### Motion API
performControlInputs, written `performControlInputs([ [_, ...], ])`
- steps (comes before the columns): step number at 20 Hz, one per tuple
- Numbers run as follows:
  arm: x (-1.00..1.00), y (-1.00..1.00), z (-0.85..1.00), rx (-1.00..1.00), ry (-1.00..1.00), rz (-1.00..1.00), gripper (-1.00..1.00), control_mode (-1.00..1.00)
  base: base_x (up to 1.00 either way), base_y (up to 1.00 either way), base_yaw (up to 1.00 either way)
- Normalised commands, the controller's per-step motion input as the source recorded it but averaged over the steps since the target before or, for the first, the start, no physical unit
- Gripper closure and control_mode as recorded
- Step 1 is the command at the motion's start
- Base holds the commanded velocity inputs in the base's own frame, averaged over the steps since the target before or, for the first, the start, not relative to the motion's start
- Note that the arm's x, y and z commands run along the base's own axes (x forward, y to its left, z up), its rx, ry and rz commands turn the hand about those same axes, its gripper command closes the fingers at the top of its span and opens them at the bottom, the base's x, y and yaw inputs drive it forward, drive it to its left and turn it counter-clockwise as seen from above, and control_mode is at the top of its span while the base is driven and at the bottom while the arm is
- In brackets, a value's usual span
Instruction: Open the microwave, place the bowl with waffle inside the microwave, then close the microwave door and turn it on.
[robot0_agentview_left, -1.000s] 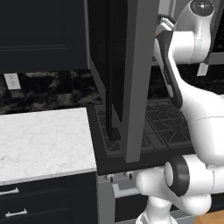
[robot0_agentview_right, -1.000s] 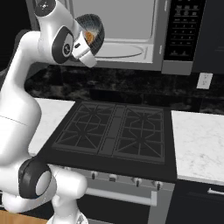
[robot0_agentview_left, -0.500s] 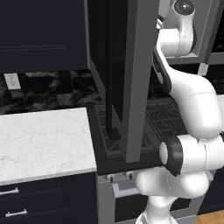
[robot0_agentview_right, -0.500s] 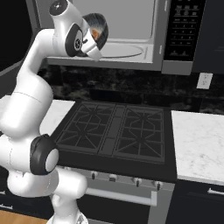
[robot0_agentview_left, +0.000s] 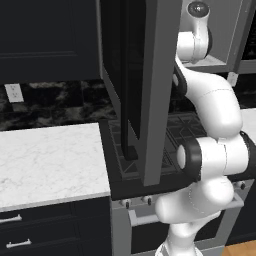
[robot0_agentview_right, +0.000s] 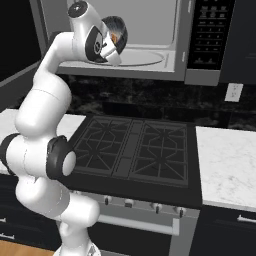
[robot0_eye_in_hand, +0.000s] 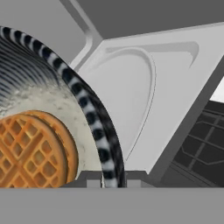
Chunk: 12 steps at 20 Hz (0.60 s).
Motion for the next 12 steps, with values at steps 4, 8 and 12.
performControlInputs([
  [4,0.19,0.0,-0.31,0.0,0.0,0.0,1.0,-1.0,0.0,0.0,0.0],
  [8,0.19,0.0,-0.07,0.0,0.0,0.0,1.0,-1.0,0.0,0.0,0.0],
  [12,0.08,0.0,0.0,0.0,0.0,0.0,-1.0,-1.0,0.0,0.0,0.0],
])
